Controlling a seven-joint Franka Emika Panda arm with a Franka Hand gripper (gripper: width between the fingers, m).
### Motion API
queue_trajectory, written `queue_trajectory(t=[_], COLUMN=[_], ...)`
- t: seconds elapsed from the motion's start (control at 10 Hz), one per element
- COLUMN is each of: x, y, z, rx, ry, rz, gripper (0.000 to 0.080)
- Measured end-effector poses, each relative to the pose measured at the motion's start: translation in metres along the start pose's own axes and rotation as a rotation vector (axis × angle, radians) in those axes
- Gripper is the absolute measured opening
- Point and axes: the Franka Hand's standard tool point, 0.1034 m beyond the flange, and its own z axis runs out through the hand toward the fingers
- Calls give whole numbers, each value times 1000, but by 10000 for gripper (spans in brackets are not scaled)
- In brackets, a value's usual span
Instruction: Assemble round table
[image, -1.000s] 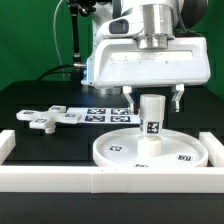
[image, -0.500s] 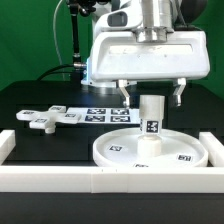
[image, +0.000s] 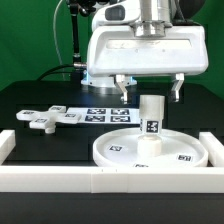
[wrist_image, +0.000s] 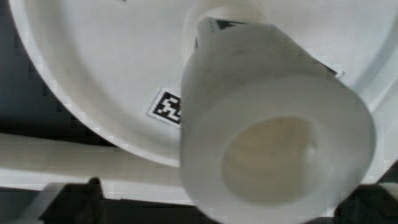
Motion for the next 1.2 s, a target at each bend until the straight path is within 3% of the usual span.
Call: queue_trajectory(t=[0.2,0.6,1.2], x=[-3,-9,-16], y=[-3,-15,-6], z=[2,1,6], rx=[11,85,83], ry=[-39,-301,-292], rz=[-3,1,-39], gripper=[649,649,649])
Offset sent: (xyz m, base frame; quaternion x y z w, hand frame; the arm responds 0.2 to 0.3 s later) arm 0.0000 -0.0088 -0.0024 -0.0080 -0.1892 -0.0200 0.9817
